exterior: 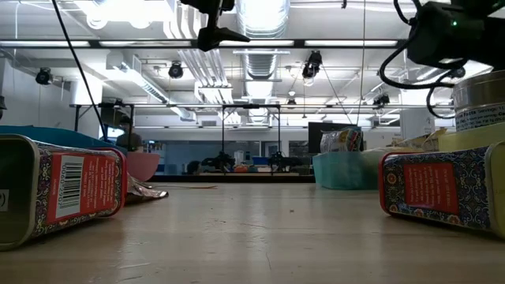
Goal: Pick & Place Food Item
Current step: Put the brown spice bottle into the yellow bin
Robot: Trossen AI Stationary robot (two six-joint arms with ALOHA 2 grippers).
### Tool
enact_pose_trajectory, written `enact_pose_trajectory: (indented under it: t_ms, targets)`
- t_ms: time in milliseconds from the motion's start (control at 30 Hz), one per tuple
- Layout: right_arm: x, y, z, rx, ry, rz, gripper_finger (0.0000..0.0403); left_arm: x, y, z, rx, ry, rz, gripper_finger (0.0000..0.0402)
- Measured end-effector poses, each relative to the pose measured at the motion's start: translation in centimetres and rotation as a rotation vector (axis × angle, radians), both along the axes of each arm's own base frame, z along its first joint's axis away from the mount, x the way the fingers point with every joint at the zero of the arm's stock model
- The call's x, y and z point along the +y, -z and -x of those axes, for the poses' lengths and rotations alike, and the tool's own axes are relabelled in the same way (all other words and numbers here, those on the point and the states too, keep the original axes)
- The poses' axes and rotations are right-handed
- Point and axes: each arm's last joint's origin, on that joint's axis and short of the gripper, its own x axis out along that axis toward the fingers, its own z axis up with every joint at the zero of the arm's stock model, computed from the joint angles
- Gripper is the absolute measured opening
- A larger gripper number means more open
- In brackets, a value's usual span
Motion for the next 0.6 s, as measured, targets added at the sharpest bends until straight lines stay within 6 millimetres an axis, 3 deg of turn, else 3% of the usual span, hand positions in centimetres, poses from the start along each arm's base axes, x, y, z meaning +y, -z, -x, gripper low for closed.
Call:
enact_pose_trajectory:
  t_ms: [600]
  targets:
    - [-0.1, 2.9, 1.1, 0.106, 0.075, -0.054, 0.0168, 0.0, 0.0, 0.0, 0.0, 0.0, 0.0, 0.0393]
